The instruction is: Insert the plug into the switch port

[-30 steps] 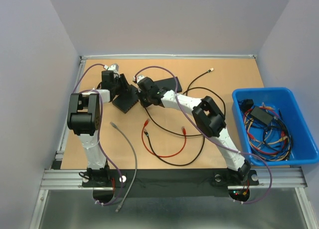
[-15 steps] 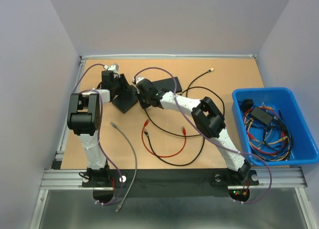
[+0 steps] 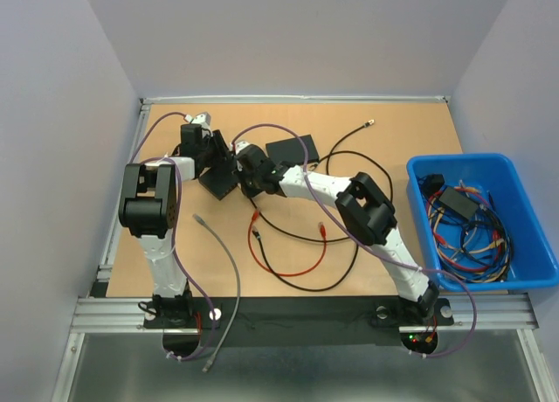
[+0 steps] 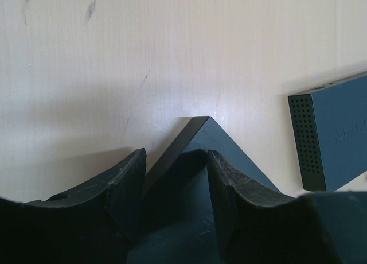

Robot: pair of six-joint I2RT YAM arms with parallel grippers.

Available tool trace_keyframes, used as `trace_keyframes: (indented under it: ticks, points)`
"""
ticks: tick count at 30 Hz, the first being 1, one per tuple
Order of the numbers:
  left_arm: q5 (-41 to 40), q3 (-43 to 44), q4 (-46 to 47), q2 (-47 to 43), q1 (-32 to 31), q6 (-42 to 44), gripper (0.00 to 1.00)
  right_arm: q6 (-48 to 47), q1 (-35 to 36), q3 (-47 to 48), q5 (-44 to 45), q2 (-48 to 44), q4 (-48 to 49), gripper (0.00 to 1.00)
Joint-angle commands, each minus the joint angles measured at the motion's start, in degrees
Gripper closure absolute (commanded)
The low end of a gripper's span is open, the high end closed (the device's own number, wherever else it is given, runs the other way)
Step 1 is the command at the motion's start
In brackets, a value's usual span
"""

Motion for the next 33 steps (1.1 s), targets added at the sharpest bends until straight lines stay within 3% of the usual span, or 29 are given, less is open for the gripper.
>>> trace_keyframes:
  ticks: [1, 33]
  points:
    - [1.66, 1.08, -2.30, 0.23, -0.71, 0.11, 0.44, -0.63, 0.52, -1.49, 3.30, -5.19, 1.97, 1.00]
    - [1.57, 1.16, -2.30, 0.23, -0.63, 0.11, 0.44, 0.86, 0.52, 1.23, 1.38, -2.03, 1.97, 1.00]
